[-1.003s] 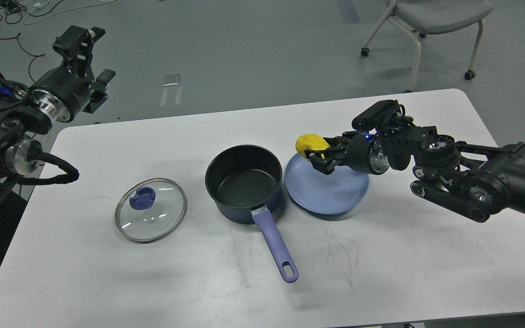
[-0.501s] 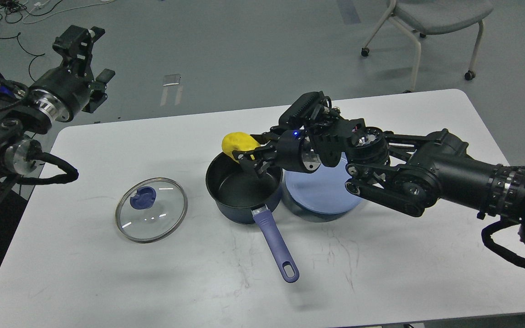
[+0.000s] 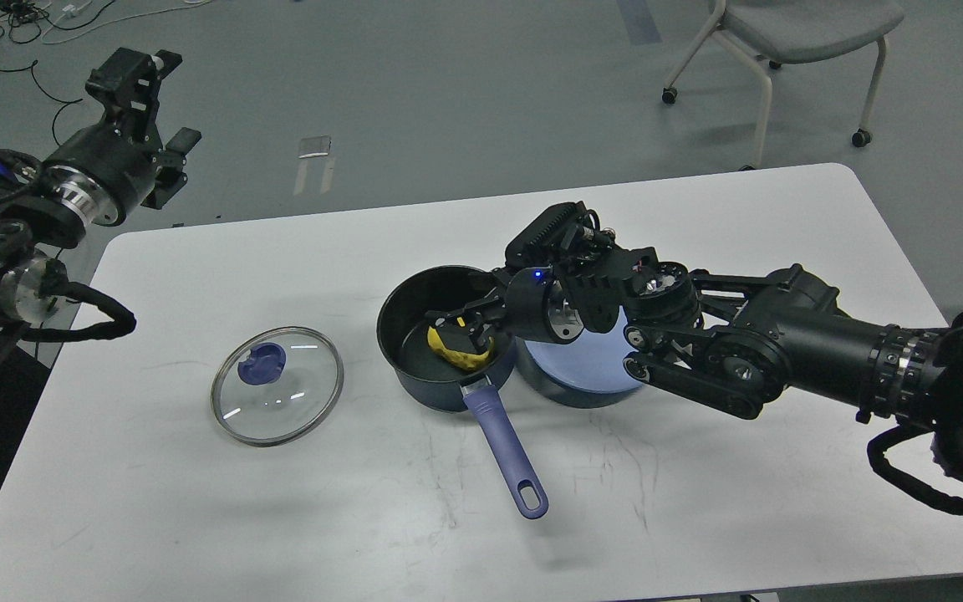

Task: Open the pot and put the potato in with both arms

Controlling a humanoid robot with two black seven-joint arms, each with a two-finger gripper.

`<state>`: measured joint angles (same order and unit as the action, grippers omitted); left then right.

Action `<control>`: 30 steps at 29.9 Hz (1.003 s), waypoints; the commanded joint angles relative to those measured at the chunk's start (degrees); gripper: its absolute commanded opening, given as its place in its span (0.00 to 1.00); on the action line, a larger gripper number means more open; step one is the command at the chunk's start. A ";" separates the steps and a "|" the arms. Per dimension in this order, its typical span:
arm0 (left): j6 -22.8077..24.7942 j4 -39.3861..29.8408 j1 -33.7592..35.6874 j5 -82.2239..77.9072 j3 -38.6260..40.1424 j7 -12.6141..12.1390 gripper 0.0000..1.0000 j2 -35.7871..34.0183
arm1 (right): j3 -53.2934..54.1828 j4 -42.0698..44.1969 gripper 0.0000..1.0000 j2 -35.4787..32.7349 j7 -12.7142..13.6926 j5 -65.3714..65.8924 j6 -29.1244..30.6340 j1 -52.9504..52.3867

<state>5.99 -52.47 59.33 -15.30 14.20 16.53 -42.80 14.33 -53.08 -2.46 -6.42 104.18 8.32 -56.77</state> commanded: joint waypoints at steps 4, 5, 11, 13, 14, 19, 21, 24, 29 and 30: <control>0.07 -0.08 0.09 0.27 0.30 0.00 0.98 3.23 | 7.54 0.00 1.00 -0.08 0.00 -8.01 -2.16 -0.18; 0.25 -0.08 0.09 0.70 0.48 0.00 0.98 4.64 | 9.82 0.08 1.00 -0.26 0.00 -10.38 -3.04 -0.18; 0.16 -0.08 -0.18 1.06 1.97 -0.09 0.98 9.39 | 26.43 1.75 1.00 -1.05 -0.26 -28.65 -4.19 2.27; 0.33 -0.08 -1.14 1.15 3.28 -0.09 0.98 10.89 | 30.84 1.84 1.00 -1.58 -0.26 -39.11 -4.10 4.21; 0.42 -0.08 -1.49 1.15 3.90 -0.09 0.98 11.42 | 31.81 1.75 1.00 -1.93 -0.26 -42.36 -4.10 4.91; 2.61 -0.08 -6.14 1.94 10.14 -0.09 0.98 13.18 | 38.92 1.31 1.00 -5.36 -0.18 -57.94 -1.21 10.27; 4.37 -0.08 -8.07 1.94 11.54 -0.01 0.98 13.27 | 42.51 1.31 1.00 -5.62 0.26 -62.31 4.64 12.46; 6.31 -0.08 -10.80 1.94 13.83 0.00 0.98 13.18 | 46.83 1.49 1.00 -6.94 1.14 -68.74 14.94 15.63; 8.77 -0.08 -13.71 2.03 15.77 0.00 0.98 13.27 | 48.69 2.02 1.00 -6.59 2.28 -69.29 14.10 16.61; 9.82 -0.08 -14.32 2.11 16.47 0.00 0.98 13.27 | 48.69 2.02 1.00 -6.50 2.37 -69.29 13.05 16.87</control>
<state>13.80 -52.55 46.66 -13.28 29.28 16.51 -29.55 62.58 -51.20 -9.24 -4.54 35.14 23.02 -40.54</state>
